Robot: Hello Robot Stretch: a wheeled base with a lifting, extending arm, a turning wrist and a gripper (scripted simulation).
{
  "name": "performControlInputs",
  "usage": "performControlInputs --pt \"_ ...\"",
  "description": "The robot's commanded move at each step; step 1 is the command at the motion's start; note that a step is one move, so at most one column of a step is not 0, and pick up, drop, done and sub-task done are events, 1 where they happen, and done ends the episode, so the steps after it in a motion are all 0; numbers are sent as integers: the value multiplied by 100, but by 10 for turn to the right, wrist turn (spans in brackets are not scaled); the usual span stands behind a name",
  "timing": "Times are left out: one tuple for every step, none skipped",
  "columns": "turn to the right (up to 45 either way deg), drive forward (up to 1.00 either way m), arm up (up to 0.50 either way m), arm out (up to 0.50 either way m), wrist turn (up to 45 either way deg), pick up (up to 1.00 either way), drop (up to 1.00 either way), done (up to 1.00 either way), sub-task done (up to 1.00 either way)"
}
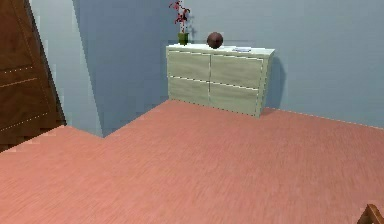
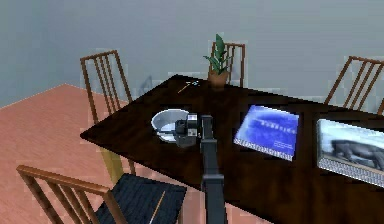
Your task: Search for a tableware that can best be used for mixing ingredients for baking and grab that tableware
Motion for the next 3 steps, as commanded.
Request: performControlInputs --pt "0 0 0 0 0 100 0 0 0" --pt "0 0 10 0 0 0 0 0 0" --pt "0 0 0 0 0 0 0 100 0"
